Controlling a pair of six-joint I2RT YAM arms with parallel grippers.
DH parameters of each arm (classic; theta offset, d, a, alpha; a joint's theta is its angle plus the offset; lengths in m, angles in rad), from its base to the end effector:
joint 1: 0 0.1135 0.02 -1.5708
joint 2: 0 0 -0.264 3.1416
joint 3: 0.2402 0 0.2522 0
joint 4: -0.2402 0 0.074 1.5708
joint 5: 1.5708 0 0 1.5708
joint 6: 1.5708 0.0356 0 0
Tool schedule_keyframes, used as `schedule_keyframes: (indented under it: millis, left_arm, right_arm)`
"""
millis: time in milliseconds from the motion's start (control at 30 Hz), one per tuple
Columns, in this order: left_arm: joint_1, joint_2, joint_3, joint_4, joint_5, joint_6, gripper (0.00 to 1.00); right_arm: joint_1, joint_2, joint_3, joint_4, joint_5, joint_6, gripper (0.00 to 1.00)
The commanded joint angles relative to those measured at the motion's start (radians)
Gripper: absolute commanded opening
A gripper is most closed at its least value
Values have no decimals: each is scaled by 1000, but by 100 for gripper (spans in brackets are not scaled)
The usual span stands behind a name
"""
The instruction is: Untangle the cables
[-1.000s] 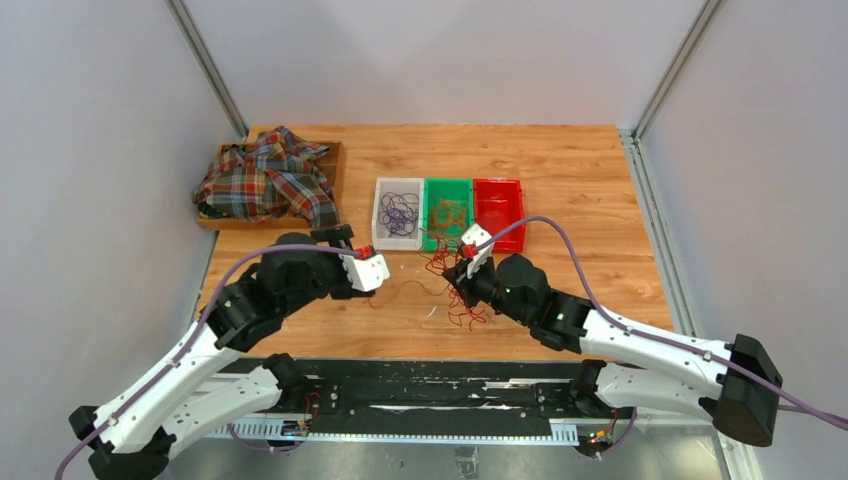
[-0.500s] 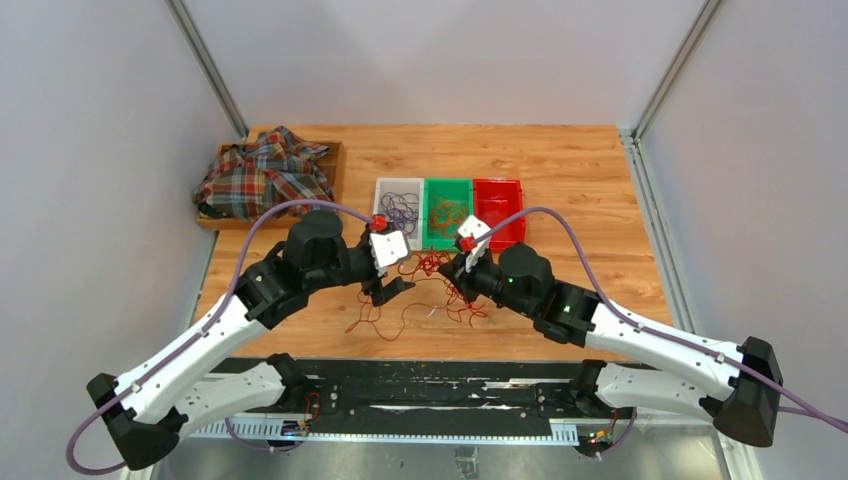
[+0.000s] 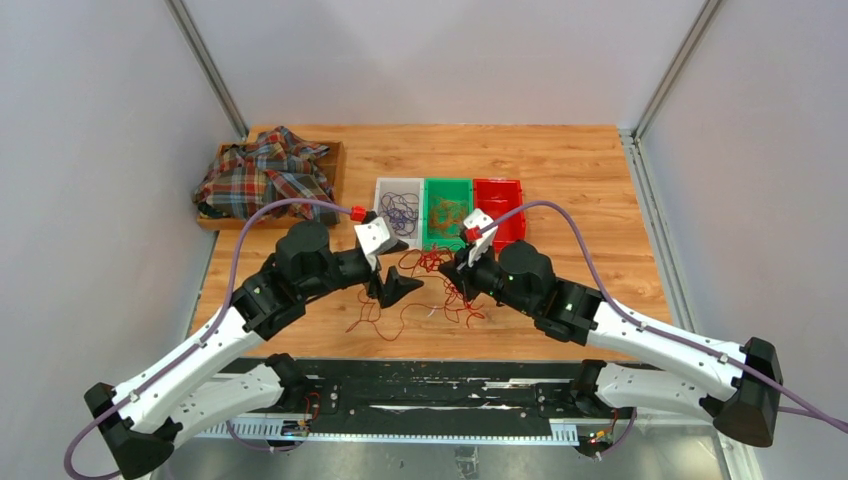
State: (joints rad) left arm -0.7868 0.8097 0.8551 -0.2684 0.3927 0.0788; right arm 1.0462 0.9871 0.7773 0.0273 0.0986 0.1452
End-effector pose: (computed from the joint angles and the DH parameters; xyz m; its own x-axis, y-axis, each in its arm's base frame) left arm 0.1204 -0.1400 0.3521 -0.0834 0.1867 -0.9789 0.9272 0.3746 -0.0076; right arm 0.1203 0.2009 0.3216 -0.2076 -0.0712 -0.9756 -0.7911 0.5988 0.1246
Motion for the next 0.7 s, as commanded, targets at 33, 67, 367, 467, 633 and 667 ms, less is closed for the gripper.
schedule_keyframes:
  millis: [33, 67, 367, 467, 633, 667]
  left_arm:
    - [1, -13, -73, 121, -109, -91, 81]
    - [1, -21, -83, 133, -110, -101, 82]
    - [2, -63, -99, 172, -93, -198, 82]
    - [1, -54, -95, 197, -96, -223, 78]
    - [1, -31, -94, 218, -70, -253, 53]
    - [1, -30, -98, 216, -63, -254, 51]
  right_arm:
    - [-11, -36, 41, 19, 41, 66, 1]
    - [-11, -41, 40, 20, 49, 77, 1]
    - [-26, -52, 36, 43, 27, 148, 1]
    - [-26, -47, 34, 58, 4, 175, 1]
    - [-26, -47, 33, 68, 7, 205, 1]
    - [-26, -48, 32, 69, 13, 212, 1]
